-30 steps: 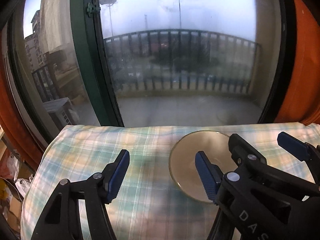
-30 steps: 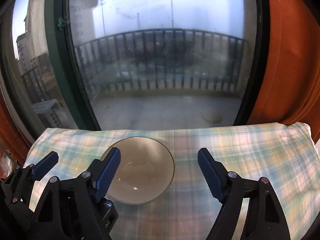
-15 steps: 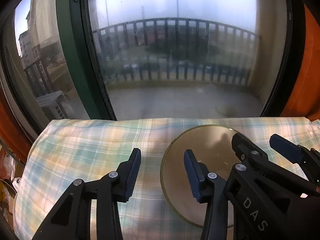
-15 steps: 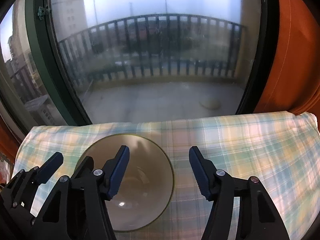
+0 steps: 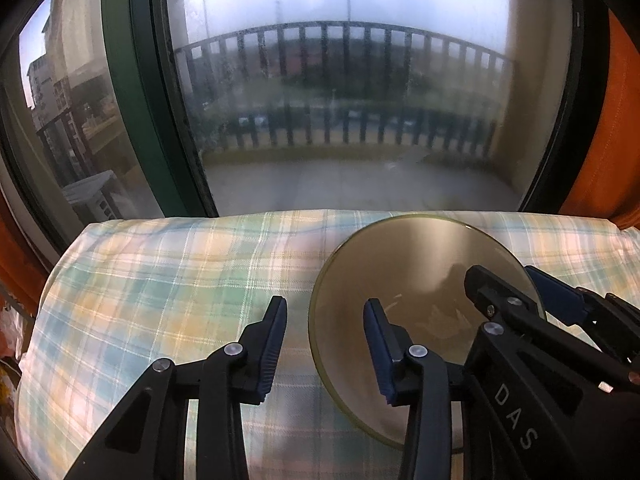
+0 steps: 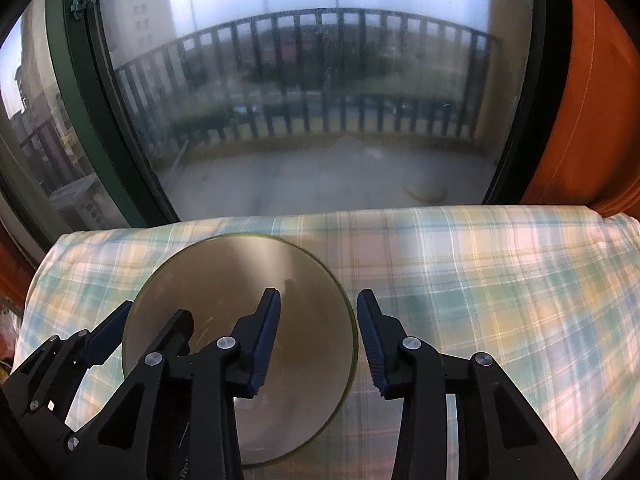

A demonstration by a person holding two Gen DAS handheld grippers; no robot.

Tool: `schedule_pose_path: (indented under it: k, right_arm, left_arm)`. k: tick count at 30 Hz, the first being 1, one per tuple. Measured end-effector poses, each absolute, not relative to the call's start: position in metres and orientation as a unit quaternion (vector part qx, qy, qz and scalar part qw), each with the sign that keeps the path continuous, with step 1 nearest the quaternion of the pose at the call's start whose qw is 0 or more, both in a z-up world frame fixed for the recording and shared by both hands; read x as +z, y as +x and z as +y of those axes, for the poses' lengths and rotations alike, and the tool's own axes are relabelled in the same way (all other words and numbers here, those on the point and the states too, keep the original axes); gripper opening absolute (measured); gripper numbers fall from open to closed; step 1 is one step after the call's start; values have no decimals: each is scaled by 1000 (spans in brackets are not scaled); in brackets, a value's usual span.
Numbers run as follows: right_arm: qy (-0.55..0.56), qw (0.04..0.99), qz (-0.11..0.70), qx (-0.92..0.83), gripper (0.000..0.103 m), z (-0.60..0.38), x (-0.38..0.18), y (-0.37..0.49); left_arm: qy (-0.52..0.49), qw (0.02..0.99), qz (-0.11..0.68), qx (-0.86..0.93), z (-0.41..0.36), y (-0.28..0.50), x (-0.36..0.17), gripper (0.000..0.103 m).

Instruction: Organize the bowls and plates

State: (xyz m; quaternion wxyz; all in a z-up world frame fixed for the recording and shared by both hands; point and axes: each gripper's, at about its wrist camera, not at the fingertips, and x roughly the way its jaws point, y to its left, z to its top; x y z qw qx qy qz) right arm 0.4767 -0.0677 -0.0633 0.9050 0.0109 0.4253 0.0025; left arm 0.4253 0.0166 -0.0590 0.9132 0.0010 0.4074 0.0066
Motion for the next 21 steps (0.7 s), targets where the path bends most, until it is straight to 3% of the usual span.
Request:
schedule_pose_path:
  k: [15,18,19,21]
  right_arm:
    - [0,906,423,3,39,-69,-66,466]
    - [-3,907,421,3,39,-70,-69,466]
    - [-4,907,421,2,35,-70,-68,467]
    - [-10,909,416,1,16,-70,-69,468]
  left_arm:
    - [13,914,406,-3,8,416,-61,41]
    - [13,914,405,-5,8,416,-62,36]
    - [16,915,403,-2,8,416,-62,32]
    - [23,916,400,-1,7,418,-62,25]
